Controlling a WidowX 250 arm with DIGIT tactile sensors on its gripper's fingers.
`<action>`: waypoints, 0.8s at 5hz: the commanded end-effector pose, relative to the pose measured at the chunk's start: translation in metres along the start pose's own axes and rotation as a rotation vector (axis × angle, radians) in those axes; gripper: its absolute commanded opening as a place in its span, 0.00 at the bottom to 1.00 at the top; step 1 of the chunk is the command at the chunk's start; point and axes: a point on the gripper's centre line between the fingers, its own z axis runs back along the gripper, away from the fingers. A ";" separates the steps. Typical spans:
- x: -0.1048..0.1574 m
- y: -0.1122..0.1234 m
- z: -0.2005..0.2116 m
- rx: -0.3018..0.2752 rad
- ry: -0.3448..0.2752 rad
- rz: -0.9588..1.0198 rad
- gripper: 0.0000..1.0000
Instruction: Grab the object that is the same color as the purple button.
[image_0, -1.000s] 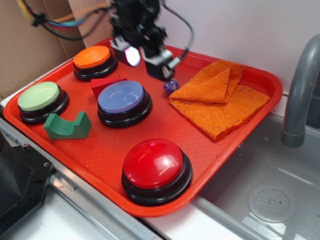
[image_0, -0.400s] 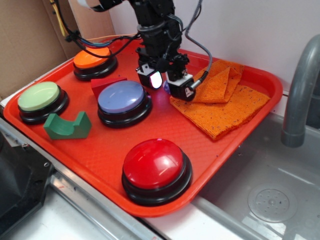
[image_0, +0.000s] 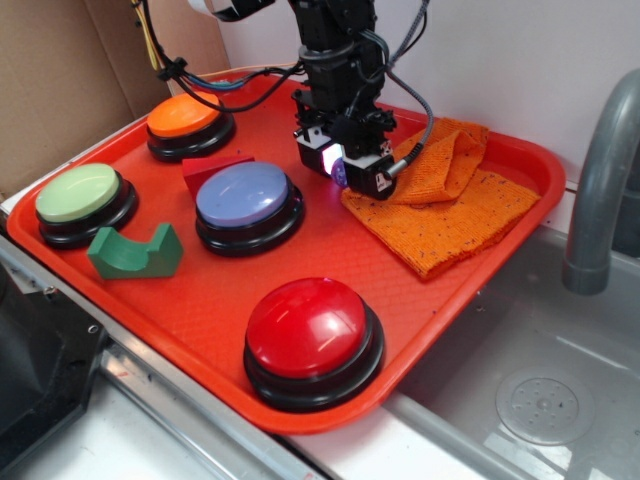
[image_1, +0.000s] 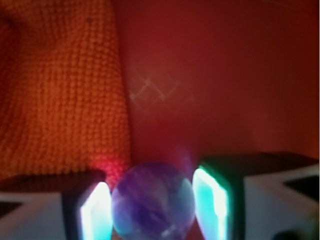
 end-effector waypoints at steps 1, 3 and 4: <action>0.001 0.001 0.031 -0.019 -0.039 0.010 0.00; -0.009 0.008 0.119 0.066 -0.107 0.120 0.00; -0.025 0.014 0.153 0.105 -0.115 0.180 0.00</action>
